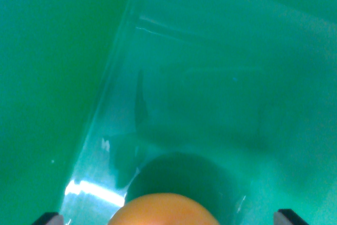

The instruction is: Pick fruit

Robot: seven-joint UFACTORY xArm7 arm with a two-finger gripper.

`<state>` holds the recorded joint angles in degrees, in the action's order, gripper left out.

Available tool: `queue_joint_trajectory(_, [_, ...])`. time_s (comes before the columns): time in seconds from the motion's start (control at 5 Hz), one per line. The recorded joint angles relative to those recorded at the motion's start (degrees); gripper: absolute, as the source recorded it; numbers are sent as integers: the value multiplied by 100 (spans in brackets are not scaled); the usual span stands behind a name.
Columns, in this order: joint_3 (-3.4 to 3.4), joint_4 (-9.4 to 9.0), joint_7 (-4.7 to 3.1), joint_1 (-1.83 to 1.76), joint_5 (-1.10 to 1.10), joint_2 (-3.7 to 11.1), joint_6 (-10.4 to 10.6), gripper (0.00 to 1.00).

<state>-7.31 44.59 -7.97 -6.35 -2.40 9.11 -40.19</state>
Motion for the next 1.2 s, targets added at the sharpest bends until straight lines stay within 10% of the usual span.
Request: queue_joint_trajectory(1.2, [-29,-163,-20,-27,10,51,178,0])
